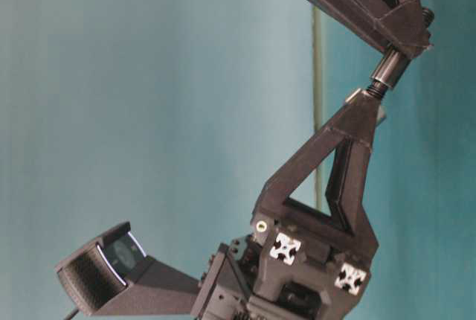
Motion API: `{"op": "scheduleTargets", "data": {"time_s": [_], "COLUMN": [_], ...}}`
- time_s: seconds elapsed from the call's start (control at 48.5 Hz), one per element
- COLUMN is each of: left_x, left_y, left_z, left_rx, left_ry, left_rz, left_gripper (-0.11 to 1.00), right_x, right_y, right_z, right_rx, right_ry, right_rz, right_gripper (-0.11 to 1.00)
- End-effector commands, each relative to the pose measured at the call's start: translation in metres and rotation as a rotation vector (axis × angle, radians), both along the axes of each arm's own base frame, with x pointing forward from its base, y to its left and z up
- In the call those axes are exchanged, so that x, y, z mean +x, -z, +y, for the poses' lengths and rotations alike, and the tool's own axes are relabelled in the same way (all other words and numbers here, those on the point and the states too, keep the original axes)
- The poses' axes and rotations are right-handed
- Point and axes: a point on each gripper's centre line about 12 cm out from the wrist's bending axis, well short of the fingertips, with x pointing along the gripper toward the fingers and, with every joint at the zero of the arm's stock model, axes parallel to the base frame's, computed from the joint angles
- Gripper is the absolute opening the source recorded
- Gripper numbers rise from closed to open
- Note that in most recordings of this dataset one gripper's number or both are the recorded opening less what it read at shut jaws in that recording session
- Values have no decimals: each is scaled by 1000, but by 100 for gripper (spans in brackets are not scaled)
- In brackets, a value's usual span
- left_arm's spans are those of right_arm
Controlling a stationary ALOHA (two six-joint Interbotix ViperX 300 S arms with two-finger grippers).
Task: Insert the washer onto the shaft with both hands.
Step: 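Bring the washer toward the shaft tip, aligning hole with thread, then push the washer onto the shaft down to the hex collar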
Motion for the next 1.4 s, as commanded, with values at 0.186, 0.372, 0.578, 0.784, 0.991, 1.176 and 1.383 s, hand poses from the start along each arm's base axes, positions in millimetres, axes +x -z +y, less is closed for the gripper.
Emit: {"op": "scheduleTargets", "data": {"time_s": [0.186, 0.372, 0.578, 0.784, 0.991, 1.176, 1.383], "left_x": [6, 9, 12, 13, 15, 17, 21], "left_y": [-5, -2, 0, 5, 7, 6, 3], "left_z": [-1, -2, -2, -2, -2, -2, -3], "left_rx": [-3, -3, -2, -1, -2, -3, -2], "left_ry": [1, 3, 1, 1, 2, 1, 3], "left_rz": [-20, -17, -12, 5, 8, 5, -6], "left_gripper": [36, 36, 36, 36, 36, 36, 36], "right_x": [4, 4, 5, 5, 5, 5, 6], "right_y": [-7, -7, -7, -7, -7, -7, -6], "right_z": [1, 1, 1, 1, 0, 0, 0], "right_rx": [11, 11, 11, 10, 11, 11, 10], "right_ry": [1, 1, 3, 2, 4, 6, 6], "right_rz": [-30, -30, -31, -33, -31, -28, -22], "right_gripper": [0, 0, 0, 0, 0, 0, 0]}}
